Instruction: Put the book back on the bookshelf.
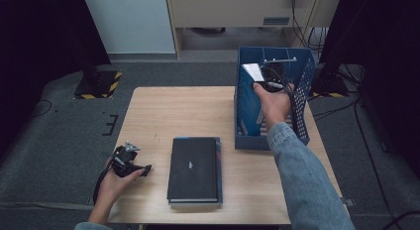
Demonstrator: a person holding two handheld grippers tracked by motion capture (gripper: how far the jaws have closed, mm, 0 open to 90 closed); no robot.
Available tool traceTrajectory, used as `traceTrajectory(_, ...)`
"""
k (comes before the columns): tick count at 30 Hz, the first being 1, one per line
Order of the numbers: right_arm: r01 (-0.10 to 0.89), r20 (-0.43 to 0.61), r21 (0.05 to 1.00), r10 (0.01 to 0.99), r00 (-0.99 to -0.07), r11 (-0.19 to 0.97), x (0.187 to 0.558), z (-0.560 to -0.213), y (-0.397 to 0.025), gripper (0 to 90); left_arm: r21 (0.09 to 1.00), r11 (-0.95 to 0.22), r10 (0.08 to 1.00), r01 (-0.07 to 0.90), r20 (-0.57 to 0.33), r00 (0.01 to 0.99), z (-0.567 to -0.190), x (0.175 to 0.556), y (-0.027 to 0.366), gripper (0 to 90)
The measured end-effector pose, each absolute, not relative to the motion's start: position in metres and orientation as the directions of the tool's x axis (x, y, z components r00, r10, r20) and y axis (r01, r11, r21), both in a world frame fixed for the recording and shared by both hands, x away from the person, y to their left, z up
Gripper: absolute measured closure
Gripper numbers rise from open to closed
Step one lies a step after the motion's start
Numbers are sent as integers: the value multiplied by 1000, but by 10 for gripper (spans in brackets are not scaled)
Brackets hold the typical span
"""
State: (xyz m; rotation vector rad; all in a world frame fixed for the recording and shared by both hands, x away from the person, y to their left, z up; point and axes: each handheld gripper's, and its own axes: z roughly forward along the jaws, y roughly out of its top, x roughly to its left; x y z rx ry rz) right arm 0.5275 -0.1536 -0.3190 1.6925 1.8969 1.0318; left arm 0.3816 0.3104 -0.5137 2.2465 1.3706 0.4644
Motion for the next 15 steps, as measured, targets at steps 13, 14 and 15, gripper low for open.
traceTrajectory(13, 651, 174, 758, 973, -149, -36, 543, -321, -147, 598, 539, -405, 892, 738, 54, 450, -514, 381, 310, 90)
traceTrajectory(14, 650, 172, 759, 974, -146, -37, 545, -322, -147, 598, 540, -405, 892, 738, 54, 449, -514, 381, 310, 90)
traceTrajectory(15, 647, 171, 762, 975, -143, -39, 546, -322, -146, 598, 540, -404, 892, 738, 54, 449, -514, 381, 310, 90)
